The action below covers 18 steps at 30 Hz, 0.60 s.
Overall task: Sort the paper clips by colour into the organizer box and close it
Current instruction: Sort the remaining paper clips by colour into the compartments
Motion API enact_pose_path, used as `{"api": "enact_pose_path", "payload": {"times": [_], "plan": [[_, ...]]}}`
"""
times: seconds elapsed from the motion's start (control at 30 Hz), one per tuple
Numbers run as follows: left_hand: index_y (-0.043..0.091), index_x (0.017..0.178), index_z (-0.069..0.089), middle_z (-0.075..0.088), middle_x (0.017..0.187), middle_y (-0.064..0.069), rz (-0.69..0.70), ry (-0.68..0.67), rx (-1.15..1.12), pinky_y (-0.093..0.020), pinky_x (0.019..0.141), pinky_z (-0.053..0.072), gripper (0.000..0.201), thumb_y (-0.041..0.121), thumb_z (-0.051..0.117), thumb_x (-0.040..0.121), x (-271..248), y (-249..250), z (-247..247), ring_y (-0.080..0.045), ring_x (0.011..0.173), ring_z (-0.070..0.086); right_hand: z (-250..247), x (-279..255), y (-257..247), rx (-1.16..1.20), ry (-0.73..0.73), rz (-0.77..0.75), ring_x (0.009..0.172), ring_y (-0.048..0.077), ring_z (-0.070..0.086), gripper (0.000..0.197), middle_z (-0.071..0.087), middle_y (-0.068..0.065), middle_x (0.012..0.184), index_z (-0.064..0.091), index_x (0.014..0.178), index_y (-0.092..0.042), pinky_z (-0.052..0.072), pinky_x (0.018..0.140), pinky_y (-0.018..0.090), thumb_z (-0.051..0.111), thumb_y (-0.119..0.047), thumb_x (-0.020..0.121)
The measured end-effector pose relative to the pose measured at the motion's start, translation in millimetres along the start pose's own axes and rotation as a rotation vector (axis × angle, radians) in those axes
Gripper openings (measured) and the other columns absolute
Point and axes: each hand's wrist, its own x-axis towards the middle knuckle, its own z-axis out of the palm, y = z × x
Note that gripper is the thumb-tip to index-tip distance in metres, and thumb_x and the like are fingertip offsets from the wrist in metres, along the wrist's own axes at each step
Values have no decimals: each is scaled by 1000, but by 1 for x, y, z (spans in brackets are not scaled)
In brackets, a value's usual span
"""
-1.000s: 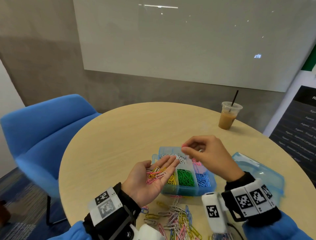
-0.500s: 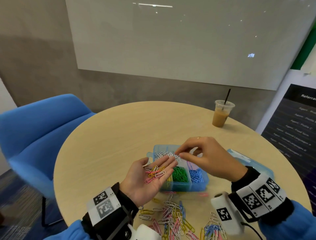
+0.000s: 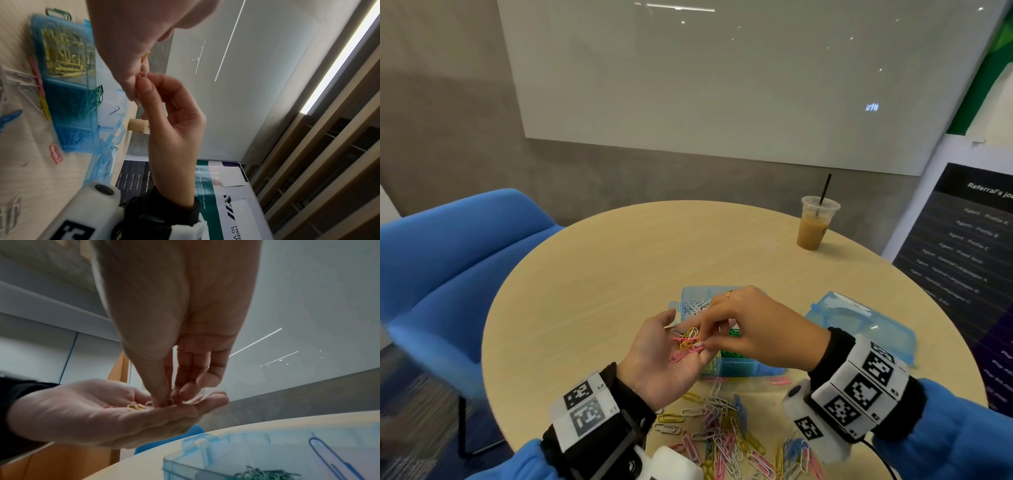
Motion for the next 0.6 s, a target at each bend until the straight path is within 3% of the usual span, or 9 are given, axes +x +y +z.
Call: {"api": "enact_pose_path", "payload": {"times": [0.07,0.13,0.23,0.27,0.33,0.37,0.4,0.53,0.6], "plan": [[-15,111,56,61,96,-24,3,-1,-7,-26,96,40,60,36,27,104,-2,-1,2,-29,86,56,0,0,-2,-22,3,-18,75,5,52,6,60,-7,83,69,90,-18,44,71,24,65,-22,90],[-19,115,54,63,106,-30,11,-10,25,-36,94,50,63,37,27,103,-4,-2,5,-35,92,63,0,2,-3,0,62,-31,74,6,49,5,58,-6,83,65,90,-15,42,69,22,62,-19,92],[-16,130,47,54,130,-29,-6,-12,22,-45,106,42,71,46,27,102,-8,-4,8,-34,121,56,1,7,-6,91,175,-12,72,8,53,4,61,-3,79,66,90,-12,41,66,17,65,-15,90],[-17,124,51,60,123,-28,-7,-10,10,-45,102,46,73,49,28,102,-9,-5,9,-34,113,61,2,8,-7,115,172,-3,71,8,54,5,62,-3,79,68,92,-11,41,66,16,67,-16,89],[-20,89,61,65,83,-25,-4,-14,-35,-43,63,59,77,49,29,101,-9,-7,9,-32,65,65,6,10,-9,119,96,6,74,9,58,11,67,-1,81,72,97,-12,45,69,19,69,-18,88],[-18,75,61,61,70,-21,-10,-20,-66,-35,46,54,79,49,29,101,-9,-7,9,-28,50,59,8,10,-10,110,56,8,77,10,59,13,69,1,84,74,99,-13,45,72,19,70,-19,88],[-18,69,61,58,67,-19,-16,-26,-83,-30,40,50,82,50,29,101,-9,-6,9,-26,45,55,9,11,-10,105,37,7,79,10,58,14,69,2,86,75,99,-14,45,73,19,71,-20,87],[-19,75,61,58,71,-18,-29,-52,-91,-29,39,50,80,49,29,102,-7,-2,6,-27,45,56,9,15,-11,140,56,-18,74,8,51,10,59,2,84,74,90,-15,38,67,15,74,-23,84],[-17,81,62,58,75,-17,-29,-45,-74,-33,45,56,76,48,29,102,-5,-2,4,-25,54,57,9,16,-11,169,31,-9,74,9,50,10,56,1,87,72,91,-16,38,66,16,73,-25,86]]}}
